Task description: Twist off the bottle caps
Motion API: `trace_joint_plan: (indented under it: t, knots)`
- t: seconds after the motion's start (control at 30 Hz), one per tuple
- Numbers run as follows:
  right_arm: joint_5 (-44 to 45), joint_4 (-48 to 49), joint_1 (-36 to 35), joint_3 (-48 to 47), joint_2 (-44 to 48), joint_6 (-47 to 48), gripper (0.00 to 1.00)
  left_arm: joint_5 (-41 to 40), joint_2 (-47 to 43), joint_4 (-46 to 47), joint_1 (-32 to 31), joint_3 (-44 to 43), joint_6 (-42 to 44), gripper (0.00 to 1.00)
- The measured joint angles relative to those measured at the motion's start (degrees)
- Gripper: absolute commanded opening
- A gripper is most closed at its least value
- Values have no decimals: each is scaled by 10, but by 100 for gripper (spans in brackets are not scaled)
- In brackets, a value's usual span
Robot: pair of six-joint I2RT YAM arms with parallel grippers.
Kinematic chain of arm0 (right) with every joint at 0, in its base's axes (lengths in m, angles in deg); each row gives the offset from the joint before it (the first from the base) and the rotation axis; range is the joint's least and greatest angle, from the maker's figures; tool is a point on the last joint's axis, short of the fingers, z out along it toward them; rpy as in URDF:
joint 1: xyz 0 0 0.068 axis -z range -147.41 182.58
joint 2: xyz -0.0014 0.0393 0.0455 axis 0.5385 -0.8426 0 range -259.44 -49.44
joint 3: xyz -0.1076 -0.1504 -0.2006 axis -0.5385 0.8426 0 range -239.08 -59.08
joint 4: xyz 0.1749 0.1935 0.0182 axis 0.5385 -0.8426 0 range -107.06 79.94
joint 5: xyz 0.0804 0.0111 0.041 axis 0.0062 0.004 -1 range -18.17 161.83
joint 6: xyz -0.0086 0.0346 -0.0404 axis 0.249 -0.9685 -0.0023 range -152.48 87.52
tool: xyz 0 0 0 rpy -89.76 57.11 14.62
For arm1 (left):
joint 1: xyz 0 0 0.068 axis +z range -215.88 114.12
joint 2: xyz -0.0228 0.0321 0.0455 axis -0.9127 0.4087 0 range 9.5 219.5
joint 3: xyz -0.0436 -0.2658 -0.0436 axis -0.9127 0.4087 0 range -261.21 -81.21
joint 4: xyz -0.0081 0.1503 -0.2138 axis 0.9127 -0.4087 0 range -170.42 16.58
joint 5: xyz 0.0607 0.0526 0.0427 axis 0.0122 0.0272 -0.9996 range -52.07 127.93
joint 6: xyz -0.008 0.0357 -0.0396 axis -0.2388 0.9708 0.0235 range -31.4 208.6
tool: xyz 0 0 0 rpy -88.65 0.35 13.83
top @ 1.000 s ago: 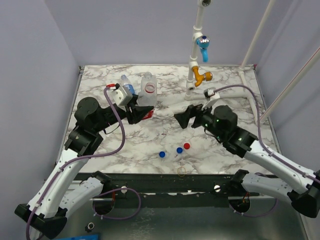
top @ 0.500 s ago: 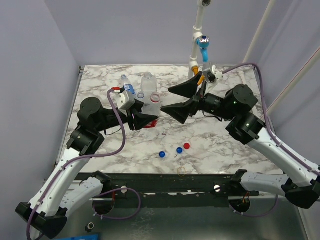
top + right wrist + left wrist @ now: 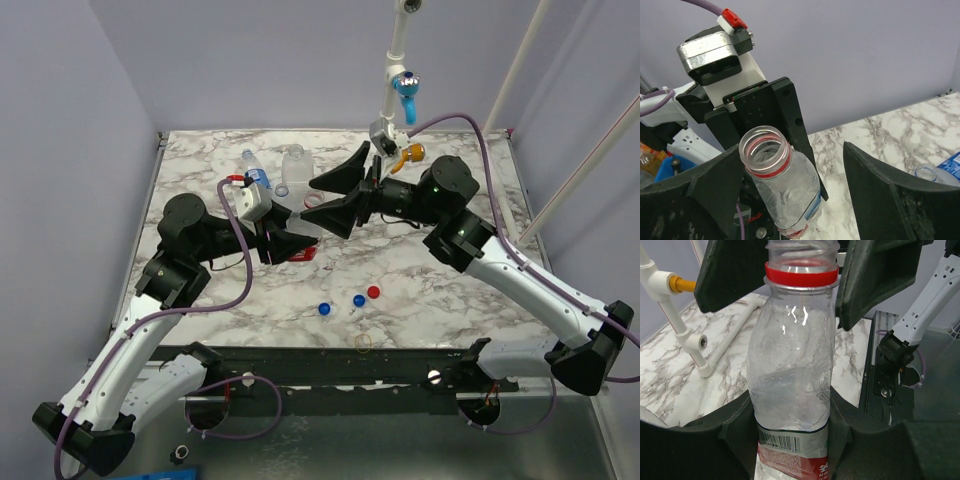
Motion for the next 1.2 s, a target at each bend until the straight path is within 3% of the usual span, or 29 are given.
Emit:
trace_joint_plan:
  t: [0.13,0.2,0.23,0.33,0.83,1.2]
  knots:
    - [-5,6,0,0,-14,-10,58,1,0,0,0,0,-1,22]
    - [-9,11,-1,0,-16,-15,49,0,2,-2,1,1,-2,27]
    - [-10,12,-2,0,-16,-16,46,1,2,-2,1,1,-2,36]
    - [-11,14,-4,0,-16,-17,44,-2,3,-3,2,1,-5,98]
    - [152,-46,-3,59,-12,94,44,-68,-12,-5,1,-7,-9,99]
    - [336,26,-3,235,-9,182,45,-283,-17,-101,1,-39,9,99]
